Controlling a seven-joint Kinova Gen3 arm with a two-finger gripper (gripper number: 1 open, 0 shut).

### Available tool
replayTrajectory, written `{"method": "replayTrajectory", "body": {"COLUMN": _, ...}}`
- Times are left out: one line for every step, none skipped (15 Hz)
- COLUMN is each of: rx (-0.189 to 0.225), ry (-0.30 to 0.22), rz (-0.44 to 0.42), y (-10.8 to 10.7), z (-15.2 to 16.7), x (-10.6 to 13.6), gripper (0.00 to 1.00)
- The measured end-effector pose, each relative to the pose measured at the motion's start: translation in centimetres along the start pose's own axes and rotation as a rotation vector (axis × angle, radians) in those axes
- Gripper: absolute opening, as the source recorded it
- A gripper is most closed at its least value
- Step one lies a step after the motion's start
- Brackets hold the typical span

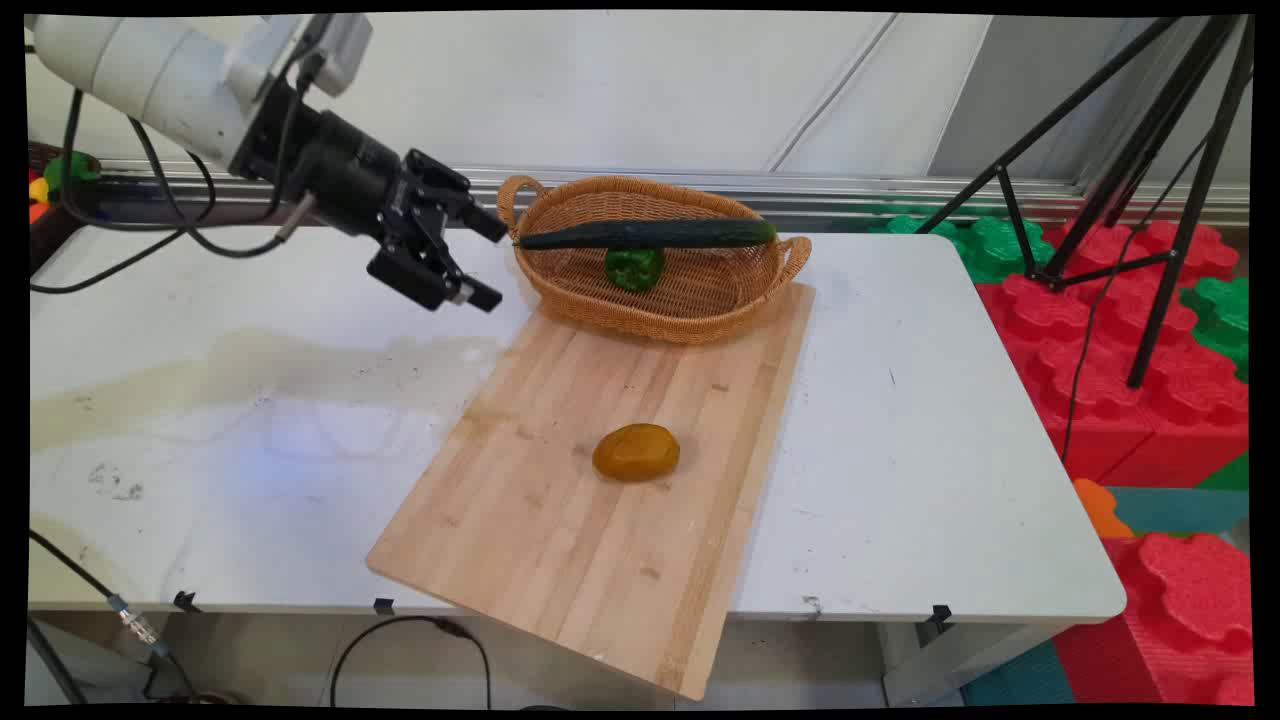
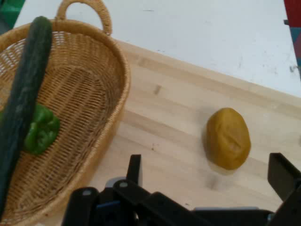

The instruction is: Pick up the potato from the cutting board

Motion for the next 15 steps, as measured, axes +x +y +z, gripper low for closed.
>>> {"method": "replayTrajectory", "body": {"rx": -0.012, "ry": -0.012, "rz": 0.015, "y": 0.4, "z": 0.6, "x": 0.0, "gripper": 1.00}}
{"method": "replayTrajectory", "body": {"rx": -0.022, "ry": -0.023, "rz": 0.029, "y": 0.8, "z": 1.3, "x": -0.1, "gripper": 1.00}}
{"method": "replayTrajectory", "body": {"rx": -0.030, "ry": -0.035, "rz": 0.041, "y": 1.2, "z": 2.0, "x": -0.2, "gripper": 1.00}}
{"method": "replayTrajectory", "body": {"rx": -0.038, "ry": -0.045, "rz": 0.053, "y": 1.6, "z": 2.7, "x": -0.3, "gripper": 1.00}}
{"method": "replayTrajectory", "body": {"rx": -0.046, "ry": -0.057, "rz": 0.066, "y": 2.1, "z": 3.7, "x": -0.4, "gripper": 1.00}}
{"method": "replayTrajectory", "body": {"rx": -0.051, "ry": -0.066, "rz": 0.075, "y": 2.5, "z": 4.4, "x": -0.5, "gripper": 1.00}}
{"method": "replayTrajectory", "body": {"rx": -0.058, "ry": -0.073, "rz": 0.083, "y": 2.9, "z": 5.3, "x": -0.5, "gripper": 1.00}}
{"method": "replayTrajectory", "body": {"rx": -0.066, "ry": -0.083, "rz": 0.090, "y": 3.4, "z": 6.4, "x": -0.6, "gripper": 1.00}}
{"method": "replayTrajectory", "body": {"rx": -0.071, "ry": -0.090, "rz": 0.094, "y": 3.7, "z": 7.2, "x": -0.7, "gripper": 1.00}}
{"method": "replayTrajectory", "body": {"rx": -0.075, "ry": -0.095, "rz": 0.097, "y": 3.9, "z": 7.8, "x": -0.7, "gripper": 1.00}}
{"method": "replayTrajectory", "body": {"rx": -0.078, "ry": -0.101, "rz": 0.100, "y": 4.2, "z": 8.6, "x": -0.8, "gripper": 1.00}}
{"method": "replayTrajectory", "body": {"rx": -0.081, "ry": -0.109, "rz": 0.104, "y": 4.6, "z": 9.6, "x": -0.9, "gripper": 1.00}}
{"method": "replayTrajectory", "body": {"rx": -0.082, "ry": -0.117, "rz": 0.106, "y": 4.9, "z": 10.7, "x": -0.9, "gripper": 1.00}}
{"method": "replayTrajectory", "body": {"rx": -0.081, "ry": -0.124, "rz": 0.107, "y": 5.1, "z": 11.5, "x": -1.0, "gripper": 1.00}}
{"method": "replayTrajectory", "body": {"rx": -0.080, "ry": -0.132, "rz": 0.107, "y": 5.3, "z": 12.6, "x": -1.0, "gripper": 1.00}}
